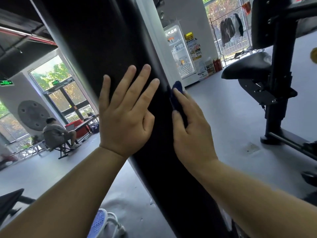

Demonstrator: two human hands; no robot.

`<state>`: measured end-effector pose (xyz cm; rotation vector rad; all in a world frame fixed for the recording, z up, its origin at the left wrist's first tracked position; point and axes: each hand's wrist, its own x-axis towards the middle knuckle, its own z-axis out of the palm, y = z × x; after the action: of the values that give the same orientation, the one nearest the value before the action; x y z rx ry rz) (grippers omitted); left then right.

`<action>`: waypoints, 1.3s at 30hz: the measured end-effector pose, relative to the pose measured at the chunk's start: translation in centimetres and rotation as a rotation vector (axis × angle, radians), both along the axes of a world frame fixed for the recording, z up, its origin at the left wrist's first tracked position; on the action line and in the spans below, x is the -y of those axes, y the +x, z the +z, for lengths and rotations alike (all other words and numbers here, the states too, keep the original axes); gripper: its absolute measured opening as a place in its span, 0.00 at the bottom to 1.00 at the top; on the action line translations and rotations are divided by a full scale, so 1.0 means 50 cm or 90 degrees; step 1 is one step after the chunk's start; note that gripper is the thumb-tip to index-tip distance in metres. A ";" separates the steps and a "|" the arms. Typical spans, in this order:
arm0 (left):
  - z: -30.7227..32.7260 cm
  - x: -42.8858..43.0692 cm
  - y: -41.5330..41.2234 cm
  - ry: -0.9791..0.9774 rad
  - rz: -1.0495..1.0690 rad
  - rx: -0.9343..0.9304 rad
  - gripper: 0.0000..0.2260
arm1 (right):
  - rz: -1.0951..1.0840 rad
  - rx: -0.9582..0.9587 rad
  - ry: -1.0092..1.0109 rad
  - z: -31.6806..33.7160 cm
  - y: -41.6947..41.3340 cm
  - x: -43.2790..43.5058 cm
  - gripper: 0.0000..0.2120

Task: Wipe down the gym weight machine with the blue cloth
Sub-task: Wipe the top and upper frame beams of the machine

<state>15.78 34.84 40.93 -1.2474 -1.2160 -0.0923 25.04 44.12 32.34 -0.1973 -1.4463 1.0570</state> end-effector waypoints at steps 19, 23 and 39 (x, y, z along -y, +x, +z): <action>-0.054 0.009 -0.005 -0.204 -0.051 -0.066 0.12 | 0.035 0.070 -0.112 -0.163 0.022 0.065 0.22; -0.151 0.020 -0.002 -0.315 -0.010 -0.117 0.16 | 0.110 0.179 -0.310 -0.259 0.050 0.080 0.22; -0.201 0.012 -0.008 -0.251 0.032 -0.188 0.20 | 0.212 0.182 -0.447 -0.281 0.052 0.048 0.25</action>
<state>15.39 34.25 30.86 -1.5065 -1.0331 0.3735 27.66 41.71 18.29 -0.6451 -1.3286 1.8510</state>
